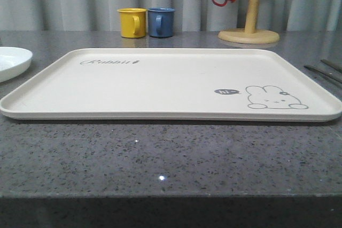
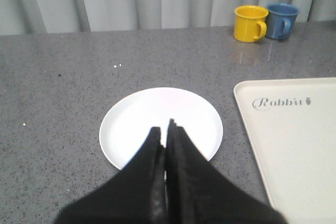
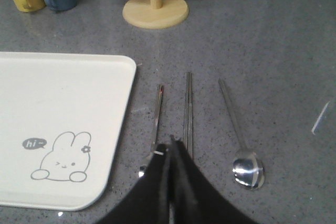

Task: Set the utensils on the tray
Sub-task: 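Lower the left gripper toward the rim of the white plate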

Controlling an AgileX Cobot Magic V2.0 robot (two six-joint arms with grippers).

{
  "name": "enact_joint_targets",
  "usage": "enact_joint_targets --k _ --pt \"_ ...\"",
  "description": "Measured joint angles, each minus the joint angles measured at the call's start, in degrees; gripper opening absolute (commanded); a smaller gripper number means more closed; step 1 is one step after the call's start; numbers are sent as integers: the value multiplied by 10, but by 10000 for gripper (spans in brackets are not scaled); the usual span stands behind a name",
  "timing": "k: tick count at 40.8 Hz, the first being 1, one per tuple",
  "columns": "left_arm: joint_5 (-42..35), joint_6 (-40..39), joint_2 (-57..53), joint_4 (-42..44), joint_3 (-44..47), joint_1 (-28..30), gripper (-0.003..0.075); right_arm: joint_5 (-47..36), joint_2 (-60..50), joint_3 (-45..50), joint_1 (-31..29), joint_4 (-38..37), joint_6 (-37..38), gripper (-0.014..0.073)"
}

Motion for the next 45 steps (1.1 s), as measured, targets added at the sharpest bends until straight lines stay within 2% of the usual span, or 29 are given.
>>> enact_joint_targets --k 4,6,8,10,13,15,18,26,31,34,40,45 --pt "4 0 10 0 7 0 -14 2 6 5 0 0 0 22" --pt "6 0 16 0 7 0 14 3 7 5 0 0 0 135" --pt "7 0 22 0 7 0 79 3 7 5 0 0 0 253" --pt "8 0 28 0 7 0 190 3 7 5 0 0 0 374" --pt "9 0 39 0 7 0 344 3 8 5 0 0 0 472" --pt "10 0 45 0 7 0 427 3 8 5 0 0 0 501" --pt "18 0 53 1 7 0 485 3 8 5 0 0 0 499" --pt "105 0 105 34 -28 0 484 3 8 5 0 0 0 499" --pt "186 0 171 62 -76 0 484 3 8 5 0 0 0 499" --pt "209 0 209 74 -96 0 484 3 8 5 0 0 0 499" --pt "216 0 298 85 -128 9 484 3 8 5 0 0 0 499" --pt "210 0 369 79 -155 50 484 3 8 5 0 0 0 499"
